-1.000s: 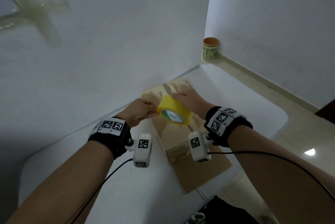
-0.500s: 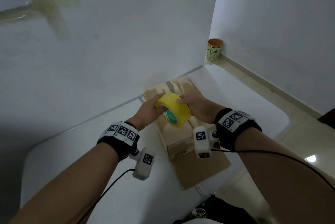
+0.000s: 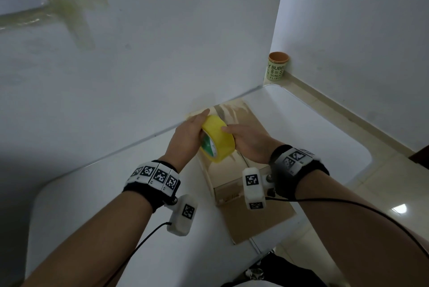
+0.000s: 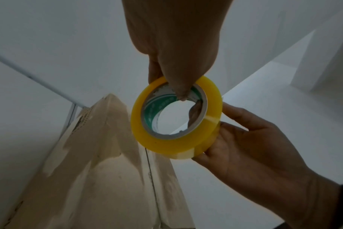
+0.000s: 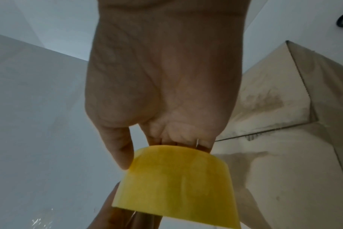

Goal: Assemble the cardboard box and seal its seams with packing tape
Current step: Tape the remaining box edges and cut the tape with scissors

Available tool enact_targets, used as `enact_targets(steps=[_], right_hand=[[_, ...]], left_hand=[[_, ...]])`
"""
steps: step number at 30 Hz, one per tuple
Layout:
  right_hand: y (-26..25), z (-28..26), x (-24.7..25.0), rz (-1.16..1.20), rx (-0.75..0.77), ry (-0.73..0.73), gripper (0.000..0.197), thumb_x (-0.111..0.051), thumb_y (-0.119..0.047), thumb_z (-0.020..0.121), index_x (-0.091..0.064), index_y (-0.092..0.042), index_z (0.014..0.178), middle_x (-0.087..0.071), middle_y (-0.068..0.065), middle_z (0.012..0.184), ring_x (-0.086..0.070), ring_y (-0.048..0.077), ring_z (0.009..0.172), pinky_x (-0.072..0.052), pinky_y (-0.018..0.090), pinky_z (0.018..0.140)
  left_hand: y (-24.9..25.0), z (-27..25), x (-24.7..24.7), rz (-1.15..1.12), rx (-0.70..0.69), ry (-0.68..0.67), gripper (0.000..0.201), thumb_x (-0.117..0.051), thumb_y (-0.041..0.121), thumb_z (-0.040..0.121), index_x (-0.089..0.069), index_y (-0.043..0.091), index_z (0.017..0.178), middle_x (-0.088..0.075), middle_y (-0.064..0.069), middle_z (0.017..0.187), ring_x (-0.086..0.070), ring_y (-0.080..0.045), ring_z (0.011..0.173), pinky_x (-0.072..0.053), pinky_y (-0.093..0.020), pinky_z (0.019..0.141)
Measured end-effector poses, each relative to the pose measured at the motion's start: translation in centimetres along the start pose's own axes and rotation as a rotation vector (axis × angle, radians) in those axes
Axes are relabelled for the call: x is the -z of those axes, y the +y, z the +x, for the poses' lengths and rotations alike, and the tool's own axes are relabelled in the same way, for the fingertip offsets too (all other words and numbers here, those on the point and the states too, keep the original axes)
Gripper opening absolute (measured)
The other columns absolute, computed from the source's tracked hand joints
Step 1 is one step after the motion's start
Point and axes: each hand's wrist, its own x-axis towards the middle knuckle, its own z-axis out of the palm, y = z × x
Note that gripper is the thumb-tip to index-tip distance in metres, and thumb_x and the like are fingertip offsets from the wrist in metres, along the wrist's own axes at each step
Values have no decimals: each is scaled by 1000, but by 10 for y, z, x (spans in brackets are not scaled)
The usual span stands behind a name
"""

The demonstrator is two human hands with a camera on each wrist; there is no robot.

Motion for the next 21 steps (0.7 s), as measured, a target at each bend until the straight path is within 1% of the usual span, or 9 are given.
enact_targets(steps=[1,2,3,4,9,12,14,18,21], right_hand=[[-3,-3,-1,-41,13,21,30,-36,-14,102,-58,3,112,-64,20,109,-67,13,99,-51,23,89],[-6,-4,-2,-68,20,35,26,-34,-11,102,-57,-2,93,-61,13,89,-66,2,74,-51,13,70],[-8,-4,-3,-72,35,63,28,-34,-9,101,-51,-9,80,-52,6,76,-57,-2,56,-46,9,55],[-9,-2,-3,-84,49,107,29,-36,-9,100,-48,-13,74,-48,2,71,-52,-1,51,-43,10,48],[-11,7,-4,-50,54,253,23,-43,-11,94,-53,-15,74,-53,-1,74,-52,9,62,-47,22,58],[-9,5,-4,-3,89,192,33,-35,-4,94,-38,-16,64,-38,0,64,-40,7,52,-39,17,49],[-8,5,-5,27,105,161,35,-32,-1,92,-31,-19,62,-30,-2,59,-31,9,52,-31,20,48],[-5,7,-4,61,52,154,32,-31,-4,89,-29,-21,61,-32,-5,54,-30,11,53,-27,26,53],[0,7,-5,27,38,128,17,-38,-12,82,-34,-19,68,-32,5,66,-32,16,61,-29,26,56]], left_hand=[[0,-1,-1,6,-2,-3,52,-51,9,96,-38,12,146,-51,-16,140,-51,-32,126,-40,-37,103],[2,-1,-1,25,-13,-9,53,-50,9,96,-37,12,147,-50,-15,141,-50,-32,126,-41,-38,103],[4,-1,-1,54,-30,-12,53,-49,9,96,-36,12,147,-49,-15,142,-50,-32,126,-42,-39,103],[5,-1,-1,85,-47,-15,54,-49,8,96,-35,11,148,-47,-15,143,-50,-33,126,-43,-41,102],[10,1,2,220,-81,-17,57,-48,5,94,-32,10,149,-44,-17,145,-51,-37,124,-47,-48,97],[10,1,2,248,-80,-19,57,-49,5,94,-32,9,148,-44,-18,145,-51,-38,123,-48,-47,96],[9,1,1,242,-53,-29,58,-48,6,95,-30,10,149,-43,-17,146,-50,-36,126,-47,-47,98],[6,-2,-4,226,-34,-56,58,-48,7,94,-30,12,150,-43,-16,146,-50,-35,126,-48,-49,95],[6,-5,-6,220,4,-63,58,-47,7,95,-29,13,150,-44,-15,146,-52,-35,122,-50,-46,90]])
